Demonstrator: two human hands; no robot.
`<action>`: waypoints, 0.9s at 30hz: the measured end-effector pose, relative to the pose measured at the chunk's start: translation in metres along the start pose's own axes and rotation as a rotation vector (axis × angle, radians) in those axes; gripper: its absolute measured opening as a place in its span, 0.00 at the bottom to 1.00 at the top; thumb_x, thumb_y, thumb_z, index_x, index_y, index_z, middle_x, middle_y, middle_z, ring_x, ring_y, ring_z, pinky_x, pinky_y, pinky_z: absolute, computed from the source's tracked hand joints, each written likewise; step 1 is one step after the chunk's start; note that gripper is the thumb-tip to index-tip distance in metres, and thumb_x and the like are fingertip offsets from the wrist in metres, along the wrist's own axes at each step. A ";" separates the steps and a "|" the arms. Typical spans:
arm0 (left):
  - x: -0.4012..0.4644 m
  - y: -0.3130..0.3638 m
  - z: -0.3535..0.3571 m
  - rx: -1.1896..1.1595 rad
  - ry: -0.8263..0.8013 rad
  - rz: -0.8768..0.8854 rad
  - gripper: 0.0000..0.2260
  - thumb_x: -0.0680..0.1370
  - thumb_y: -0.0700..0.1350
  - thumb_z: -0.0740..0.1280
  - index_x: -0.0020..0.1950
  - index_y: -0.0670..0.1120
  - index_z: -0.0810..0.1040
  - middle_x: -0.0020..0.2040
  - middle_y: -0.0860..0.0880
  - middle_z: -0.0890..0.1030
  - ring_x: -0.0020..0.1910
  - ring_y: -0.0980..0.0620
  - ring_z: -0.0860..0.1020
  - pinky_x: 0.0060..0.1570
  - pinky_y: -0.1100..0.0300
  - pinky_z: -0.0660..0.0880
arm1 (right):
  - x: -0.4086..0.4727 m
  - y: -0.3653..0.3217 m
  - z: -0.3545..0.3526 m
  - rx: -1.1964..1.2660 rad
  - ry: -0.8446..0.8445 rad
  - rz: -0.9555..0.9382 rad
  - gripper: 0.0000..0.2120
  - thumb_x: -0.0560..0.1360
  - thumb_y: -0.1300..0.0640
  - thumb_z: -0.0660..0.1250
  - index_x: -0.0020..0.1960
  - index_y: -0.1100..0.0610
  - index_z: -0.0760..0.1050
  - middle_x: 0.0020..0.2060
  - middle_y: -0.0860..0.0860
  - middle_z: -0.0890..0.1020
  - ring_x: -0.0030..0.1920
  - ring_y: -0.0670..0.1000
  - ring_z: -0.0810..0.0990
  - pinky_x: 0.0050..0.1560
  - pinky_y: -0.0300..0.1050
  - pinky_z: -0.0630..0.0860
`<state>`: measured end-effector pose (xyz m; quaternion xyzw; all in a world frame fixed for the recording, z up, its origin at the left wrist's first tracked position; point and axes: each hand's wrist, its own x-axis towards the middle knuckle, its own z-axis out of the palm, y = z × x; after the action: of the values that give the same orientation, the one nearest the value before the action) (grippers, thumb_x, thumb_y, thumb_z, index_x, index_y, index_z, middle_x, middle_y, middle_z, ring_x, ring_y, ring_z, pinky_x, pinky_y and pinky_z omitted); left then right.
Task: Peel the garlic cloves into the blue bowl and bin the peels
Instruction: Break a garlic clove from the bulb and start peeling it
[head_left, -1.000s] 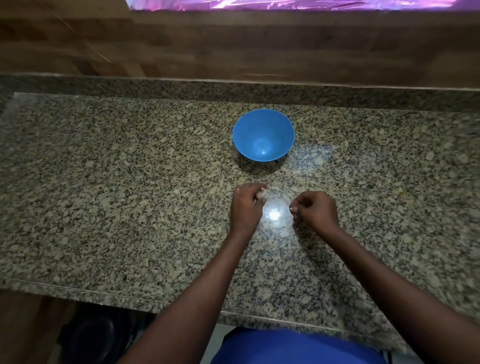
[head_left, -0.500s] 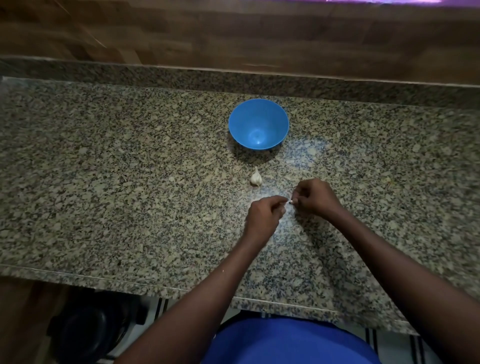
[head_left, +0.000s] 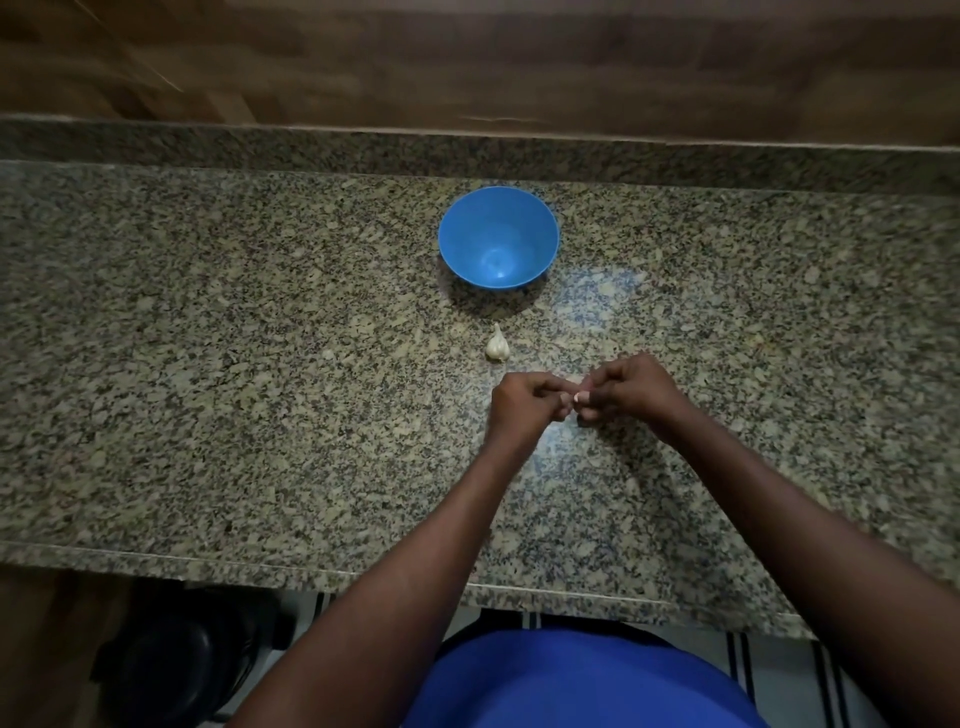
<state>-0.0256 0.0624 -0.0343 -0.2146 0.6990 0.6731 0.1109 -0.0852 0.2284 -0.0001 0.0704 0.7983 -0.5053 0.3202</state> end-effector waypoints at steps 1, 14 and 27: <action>0.001 0.000 -0.001 0.032 0.016 0.018 0.07 0.78 0.33 0.69 0.48 0.41 0.87 0.39 0.45 0.86 0.36 0.53 0.84 0.40 0.59 0.82 | 0.000 -0.001 0.000 -0.068 0.020 -0.006 0.04 0.71 0.72 0.75 0.44 0.72 0.82 0.34 0.64 0.85 0.32 0.56 0.86 0.36 0.46 0.84; -0.009 -0.056 -0.021 1.175 0.093 0.648 0.25 0.85 0.48 0.57 0.82 0.44 0.61 0.80 0.44 0.64 0.80 0.45 0.60 0.76 0.49 0.56 | 0.016 -0.011 0.008 -0.454 0.080 -0.001 0.05 0.63 0.65 0.79 0.35 0.63 0.83 0.30 0.54 0.85 0.35 0.54 0.87 0.42 0.53 0.86; -0.012 -0.053 -0.023 1.217 0.045 0.592 0.26 0.86 0.49 0.55 0.83 0.44 0.57 0.82 0.45 0.60 0.81 0.47 0.57 0.78 0.49 0.56 | 0.014 -0.006 0.001 -0.083 0.022 0.130 0.10 0.70 0.74 0.75 0.34 0.67 0.77 0.36 0.68 0.84 0.31 0.57 0.85 0.35 0.45 0.82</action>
<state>0.0116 0.0413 -0.0752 0.0724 0.9849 0.1570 0.0083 -0.0989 0.2219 -0.0036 0.1145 0.8156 -0.4492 0.3462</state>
